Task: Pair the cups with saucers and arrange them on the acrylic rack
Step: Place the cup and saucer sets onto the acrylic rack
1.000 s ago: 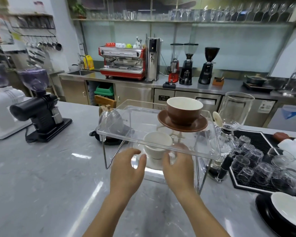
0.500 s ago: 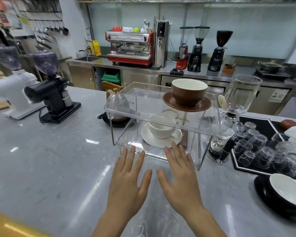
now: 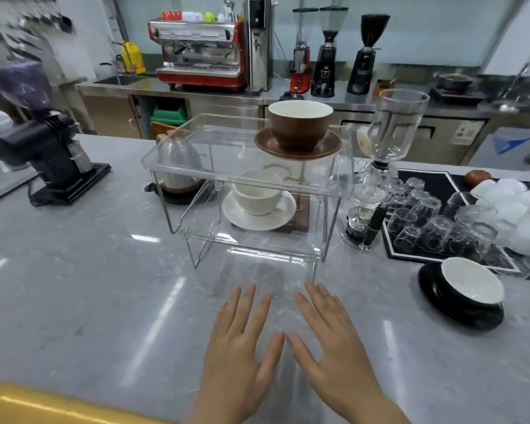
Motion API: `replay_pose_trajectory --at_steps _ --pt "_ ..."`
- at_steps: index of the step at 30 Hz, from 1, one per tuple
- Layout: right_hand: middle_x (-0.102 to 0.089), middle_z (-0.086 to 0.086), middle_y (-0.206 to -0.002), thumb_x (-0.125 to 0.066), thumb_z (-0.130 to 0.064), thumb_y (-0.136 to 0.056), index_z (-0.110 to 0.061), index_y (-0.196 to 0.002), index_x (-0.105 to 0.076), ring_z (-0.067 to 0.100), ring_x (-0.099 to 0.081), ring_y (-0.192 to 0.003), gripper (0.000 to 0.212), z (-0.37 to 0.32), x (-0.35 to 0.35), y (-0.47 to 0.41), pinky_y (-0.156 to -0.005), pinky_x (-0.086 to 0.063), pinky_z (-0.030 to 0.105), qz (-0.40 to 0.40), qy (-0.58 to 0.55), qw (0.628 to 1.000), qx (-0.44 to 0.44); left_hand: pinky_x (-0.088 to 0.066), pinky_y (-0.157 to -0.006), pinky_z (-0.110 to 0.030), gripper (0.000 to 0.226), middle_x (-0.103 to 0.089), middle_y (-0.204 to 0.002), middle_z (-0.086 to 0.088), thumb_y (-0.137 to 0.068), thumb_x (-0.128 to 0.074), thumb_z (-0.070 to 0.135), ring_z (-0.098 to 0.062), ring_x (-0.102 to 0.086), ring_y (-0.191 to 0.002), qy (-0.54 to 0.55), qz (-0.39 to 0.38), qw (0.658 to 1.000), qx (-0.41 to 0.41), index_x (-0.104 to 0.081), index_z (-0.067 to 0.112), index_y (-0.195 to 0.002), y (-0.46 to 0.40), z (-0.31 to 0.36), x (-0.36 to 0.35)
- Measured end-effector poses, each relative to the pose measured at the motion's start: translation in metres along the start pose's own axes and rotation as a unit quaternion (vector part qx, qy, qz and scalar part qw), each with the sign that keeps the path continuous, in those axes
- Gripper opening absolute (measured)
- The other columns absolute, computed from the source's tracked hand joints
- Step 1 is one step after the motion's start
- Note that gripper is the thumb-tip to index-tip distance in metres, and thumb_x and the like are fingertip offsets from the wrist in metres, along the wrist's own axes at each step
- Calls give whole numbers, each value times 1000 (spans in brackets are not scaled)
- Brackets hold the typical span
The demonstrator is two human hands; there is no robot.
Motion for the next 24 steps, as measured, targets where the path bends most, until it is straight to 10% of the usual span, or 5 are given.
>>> replay_pose_trajectory --at_steps 24 --pt "-19 -12 -162 -47 -48 -95 -26 -151 -33 8 -10 -151 62 141 111 42 -123 0 27 37 51 988 -143 -36 -116 -47 58 -43 -157 0 -98 -43 54 -20 -33 -149 43 -112 990 -75 -51 25 -147 -62 124 -104"
Point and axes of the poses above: each hand's wrist, its own y-axis away from the middle knuckle, its own x-axis out of the back of the hand, z = x × y, the point moved 3 cm from there along -y, towards the middle knuckle
